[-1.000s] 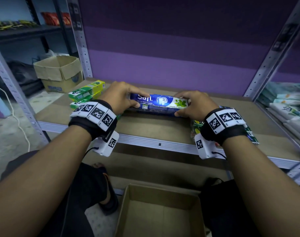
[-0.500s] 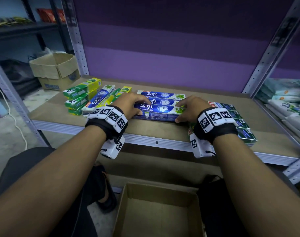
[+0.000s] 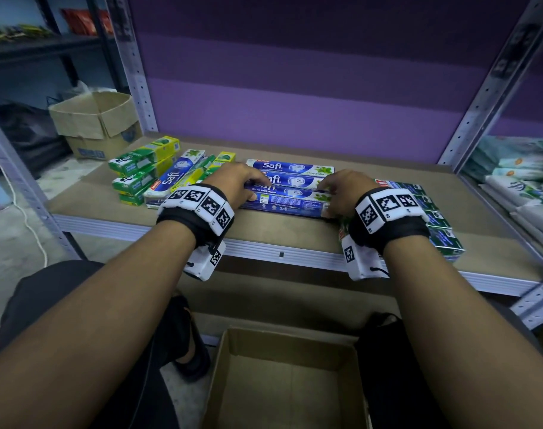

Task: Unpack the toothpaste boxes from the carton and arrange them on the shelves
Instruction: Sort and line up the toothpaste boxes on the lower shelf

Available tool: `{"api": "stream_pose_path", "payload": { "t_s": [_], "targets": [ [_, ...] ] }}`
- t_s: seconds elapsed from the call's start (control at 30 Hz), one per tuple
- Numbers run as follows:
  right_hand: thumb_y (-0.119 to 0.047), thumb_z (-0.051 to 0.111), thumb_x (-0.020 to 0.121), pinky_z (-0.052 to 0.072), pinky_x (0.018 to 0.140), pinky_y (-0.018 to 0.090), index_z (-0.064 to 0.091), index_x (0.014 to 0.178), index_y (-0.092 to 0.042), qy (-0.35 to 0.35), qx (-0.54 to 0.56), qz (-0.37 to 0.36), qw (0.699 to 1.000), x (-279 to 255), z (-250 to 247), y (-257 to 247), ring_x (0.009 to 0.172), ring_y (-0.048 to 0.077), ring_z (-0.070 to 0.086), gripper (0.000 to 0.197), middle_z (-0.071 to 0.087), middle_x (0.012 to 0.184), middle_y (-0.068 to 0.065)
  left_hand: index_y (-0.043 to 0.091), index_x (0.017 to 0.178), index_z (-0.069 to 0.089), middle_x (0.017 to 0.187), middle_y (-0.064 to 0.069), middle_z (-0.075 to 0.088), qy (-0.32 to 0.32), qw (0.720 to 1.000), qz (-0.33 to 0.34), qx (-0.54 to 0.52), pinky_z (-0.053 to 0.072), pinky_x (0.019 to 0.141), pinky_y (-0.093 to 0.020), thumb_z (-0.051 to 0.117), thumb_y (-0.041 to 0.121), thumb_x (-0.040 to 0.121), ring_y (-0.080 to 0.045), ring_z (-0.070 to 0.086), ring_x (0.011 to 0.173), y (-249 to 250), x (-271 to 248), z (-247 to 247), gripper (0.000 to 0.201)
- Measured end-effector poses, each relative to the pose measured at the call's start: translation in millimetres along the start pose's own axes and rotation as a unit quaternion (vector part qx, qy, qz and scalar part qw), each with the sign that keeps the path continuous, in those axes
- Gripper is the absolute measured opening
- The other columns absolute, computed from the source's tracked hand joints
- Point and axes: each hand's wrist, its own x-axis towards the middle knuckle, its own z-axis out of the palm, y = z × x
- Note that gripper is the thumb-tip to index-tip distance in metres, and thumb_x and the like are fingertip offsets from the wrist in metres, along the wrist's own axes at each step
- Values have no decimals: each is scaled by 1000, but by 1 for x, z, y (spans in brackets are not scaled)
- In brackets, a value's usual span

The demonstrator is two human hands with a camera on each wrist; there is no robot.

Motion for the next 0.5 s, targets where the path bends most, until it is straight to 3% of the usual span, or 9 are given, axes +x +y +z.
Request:
{"api": "stream_pose_path", "payload": {
  "t_s": [0.1,0.27,0.33,0.5],
  "targets": [
    [-19,75,82,42,109,41,57,137,-29,-5,-16,0,1000,1,-1,2,129,25,51,58,50,145,0,30,125,66,123,-6,61,-3,1000,2,15,40,95,-27,70,9,86,-22,56,113,2,0,-1,44],
    [-18,78,80,44,108,39,59,133,-31,-1,-1,19,1000,4,0,2,128,26,52,58,54,142,2,30,126,65,121,-6,58,1,999,6,37,34,90,-23,72,12,86,-23,54,113,5,0,-2,44],
    [-18,79,79,45,107,40,59,134,-31,-3,5,27,1000,5,0,1,127,27,53,60,54,142,3,29,126,66,121,-6,59,5,999,10,48,37,92,-25,73,14,85,-23,55,113,7,-1,-3,44],
    [-20,79,78,45,106,40,60,132,-32,6,10,20,1000,3,2,-2,126,26,53,58,55,140,2,27,113,72,112,-3,67,35,998,28,47,44,88,-27,75,32,83,-21,60,104,11,-6,-5,31]
  ]
}}
